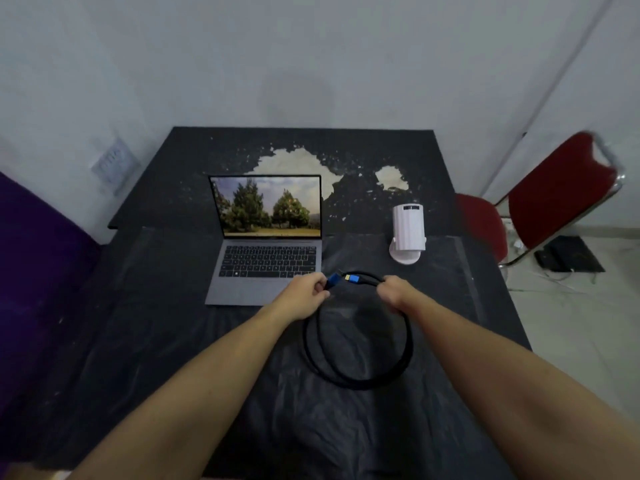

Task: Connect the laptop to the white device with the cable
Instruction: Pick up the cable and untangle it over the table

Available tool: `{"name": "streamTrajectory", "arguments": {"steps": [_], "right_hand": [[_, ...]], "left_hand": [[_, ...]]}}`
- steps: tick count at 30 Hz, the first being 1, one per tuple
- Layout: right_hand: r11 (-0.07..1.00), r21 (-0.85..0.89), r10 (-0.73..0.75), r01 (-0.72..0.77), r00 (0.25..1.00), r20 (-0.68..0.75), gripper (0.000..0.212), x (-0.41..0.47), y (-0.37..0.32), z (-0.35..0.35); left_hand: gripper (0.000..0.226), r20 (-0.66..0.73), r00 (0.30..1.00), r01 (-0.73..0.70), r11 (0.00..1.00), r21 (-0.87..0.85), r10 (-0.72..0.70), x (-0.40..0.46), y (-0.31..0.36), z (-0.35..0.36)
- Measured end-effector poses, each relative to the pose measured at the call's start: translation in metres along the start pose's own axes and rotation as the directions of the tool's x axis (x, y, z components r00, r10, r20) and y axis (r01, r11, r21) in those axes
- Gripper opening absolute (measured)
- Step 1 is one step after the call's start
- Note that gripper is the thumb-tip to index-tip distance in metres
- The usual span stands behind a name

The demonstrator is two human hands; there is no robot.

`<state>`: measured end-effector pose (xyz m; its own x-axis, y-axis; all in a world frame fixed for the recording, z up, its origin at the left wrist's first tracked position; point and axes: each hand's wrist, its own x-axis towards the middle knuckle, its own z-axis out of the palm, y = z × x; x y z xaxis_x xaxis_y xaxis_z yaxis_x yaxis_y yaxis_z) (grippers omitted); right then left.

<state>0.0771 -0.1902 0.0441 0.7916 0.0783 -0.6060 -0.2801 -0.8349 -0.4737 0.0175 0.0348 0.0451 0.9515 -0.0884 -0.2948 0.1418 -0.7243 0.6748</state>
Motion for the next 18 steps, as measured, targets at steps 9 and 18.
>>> {"name": "streamTrajectory", "arguments": {"steps": [9,18], "right_hand": [[0.992,0.081,-0.071,0.095,0.964,-0.257,0.015,-0.041,-0.083,-0.062],[0.922,0.293,-0.067,0.254,0.849,-0.525,0.014,-0.064,-0.169,-0.111]], "left_hand": [[0.029,-0.161,0.962,-0.228,0.973,-0.031,0.22,-0.012,0.033,-0.11],[0.016,-0.3,0.92,-0.271,0.962,-0.023,0.252,-0.008,0.023,-0.216]]}}
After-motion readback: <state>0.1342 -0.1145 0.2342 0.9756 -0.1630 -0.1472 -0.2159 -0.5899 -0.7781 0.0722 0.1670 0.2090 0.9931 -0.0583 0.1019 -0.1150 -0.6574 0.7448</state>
